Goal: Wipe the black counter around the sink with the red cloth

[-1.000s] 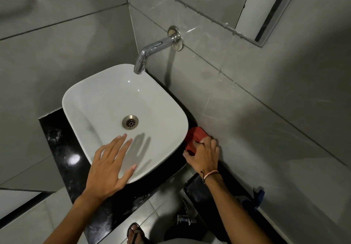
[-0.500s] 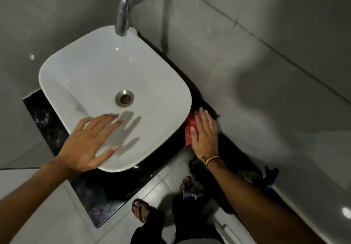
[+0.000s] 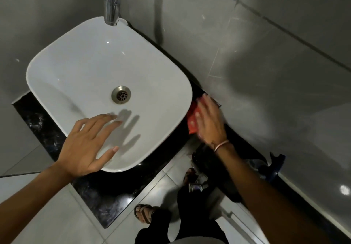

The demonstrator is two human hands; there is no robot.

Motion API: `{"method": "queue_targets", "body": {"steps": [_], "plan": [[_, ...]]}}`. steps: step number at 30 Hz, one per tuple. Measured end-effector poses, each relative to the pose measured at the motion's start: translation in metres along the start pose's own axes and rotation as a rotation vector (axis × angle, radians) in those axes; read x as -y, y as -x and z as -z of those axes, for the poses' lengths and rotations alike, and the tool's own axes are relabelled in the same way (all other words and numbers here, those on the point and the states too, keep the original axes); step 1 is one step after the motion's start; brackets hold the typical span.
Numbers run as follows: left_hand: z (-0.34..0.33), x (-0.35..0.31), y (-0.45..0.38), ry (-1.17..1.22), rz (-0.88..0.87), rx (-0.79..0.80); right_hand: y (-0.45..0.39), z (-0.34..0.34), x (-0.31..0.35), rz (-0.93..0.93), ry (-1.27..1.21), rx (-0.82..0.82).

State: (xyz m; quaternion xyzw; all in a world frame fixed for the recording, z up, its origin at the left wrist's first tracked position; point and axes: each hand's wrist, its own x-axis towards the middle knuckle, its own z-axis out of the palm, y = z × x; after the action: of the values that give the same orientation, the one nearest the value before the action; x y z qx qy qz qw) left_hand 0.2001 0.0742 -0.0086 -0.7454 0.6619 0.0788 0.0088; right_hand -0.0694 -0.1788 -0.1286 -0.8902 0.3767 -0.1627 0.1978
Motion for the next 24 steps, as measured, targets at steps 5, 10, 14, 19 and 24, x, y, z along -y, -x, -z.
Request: {"method": "queue_targets", "body": {"steps": [5, 10, 14, 19, 24], "plan": [[0.000, 0.000, 0.002, 0.007, 0.000, -0.045, -0.025, 0.013, -0.018, 0.053, 0.025, -0.029], [-0.006, 0.003, 0.000, 0.016, -0.036, -0.125, -0.026, 0.001, -0.001, -0.077, -0.022, -0.128], [-0.019, 0.009, -0.001, 0.052, -0.076, -0.259, -0.017, -0.021, 0.017, -0.176, -0.082, -0.280], [-0.027, 0.010, 0.001, 0.051, -0.103, -0.356, 0.038, -0.061, 0.069, -0.180, -0.134, -0.379], [-0.026, 0.007, 0.005, 0.066, -0.119, -0.337, 0.133, -0.112, 0.179, -0.269, -0.232, -0.326]]}}
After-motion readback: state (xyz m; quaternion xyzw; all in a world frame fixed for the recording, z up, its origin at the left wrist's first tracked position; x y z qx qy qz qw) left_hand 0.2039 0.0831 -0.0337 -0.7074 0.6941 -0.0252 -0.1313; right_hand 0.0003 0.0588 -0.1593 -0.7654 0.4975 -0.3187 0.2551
